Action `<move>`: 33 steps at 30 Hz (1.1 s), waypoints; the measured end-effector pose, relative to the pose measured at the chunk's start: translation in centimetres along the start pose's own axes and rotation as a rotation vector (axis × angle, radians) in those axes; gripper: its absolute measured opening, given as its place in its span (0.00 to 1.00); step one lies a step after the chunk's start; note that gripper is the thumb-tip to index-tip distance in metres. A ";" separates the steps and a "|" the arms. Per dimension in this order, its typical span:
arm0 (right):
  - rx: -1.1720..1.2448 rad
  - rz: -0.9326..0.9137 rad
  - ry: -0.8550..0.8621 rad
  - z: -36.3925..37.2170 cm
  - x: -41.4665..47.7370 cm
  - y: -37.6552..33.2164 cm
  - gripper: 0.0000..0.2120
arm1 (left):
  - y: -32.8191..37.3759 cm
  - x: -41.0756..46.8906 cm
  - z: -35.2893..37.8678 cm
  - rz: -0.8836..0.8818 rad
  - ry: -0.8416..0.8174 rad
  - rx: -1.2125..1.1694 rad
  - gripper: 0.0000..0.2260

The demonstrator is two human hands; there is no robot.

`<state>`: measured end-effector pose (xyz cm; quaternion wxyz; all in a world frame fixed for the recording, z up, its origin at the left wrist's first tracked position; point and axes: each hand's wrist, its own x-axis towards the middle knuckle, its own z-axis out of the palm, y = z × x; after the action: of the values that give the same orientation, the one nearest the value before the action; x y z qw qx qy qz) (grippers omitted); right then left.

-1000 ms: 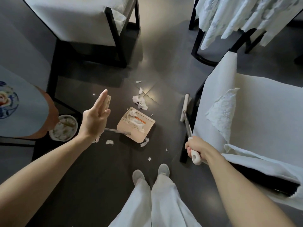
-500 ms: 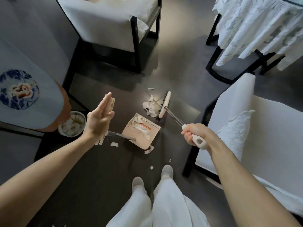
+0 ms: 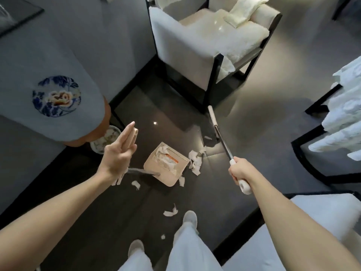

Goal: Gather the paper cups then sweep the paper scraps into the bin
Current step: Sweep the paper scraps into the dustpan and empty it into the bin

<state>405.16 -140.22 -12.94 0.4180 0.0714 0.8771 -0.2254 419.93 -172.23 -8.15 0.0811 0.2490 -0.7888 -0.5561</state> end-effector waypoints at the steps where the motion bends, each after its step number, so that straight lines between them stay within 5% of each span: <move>1: -0.047 0.003 -0.023 -0.4 1.0 0.1 0.14 | -0.3 0.0 0.2 -0.003 0.021 0.013 0.31; 6: -0.071 0.033 -0.180 1.3 2.1 0.3 0.23 | -1.0 -0.7 -0.4 -0.006 0.076 0.030 0.32; 11: 0.198 0.040 -0.360 5.4 -2.3 0.4 0.32 | -0.7 -2.0 -1.8 -0.022 0.089 0.081 0.31; 18: 0.551 0.180 -0.425 4.7 -8.4 -0.3 0.19 | -1.5 -5.8 -4.3 -0.038 0.081 0.119 0.30; 27: 0.521 0.056 -0.317 4.9 -9.1 -6.6 0.11 | -3.1 -6.7 -8.0 -0.072 0.189 0.177 0.31; 33: 0.068 -0.136 -0.139 3.8 -4.9 -8.7 0.09 | -4.1 -4.6 -9.4 -0.093 0.232 0.151 0.31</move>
<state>408.25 -149.37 -8.31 0.4588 0.0099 0.8407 -0.2873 428.97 -178.87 -7.74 0.1269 0.3533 -0.8014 -0.4656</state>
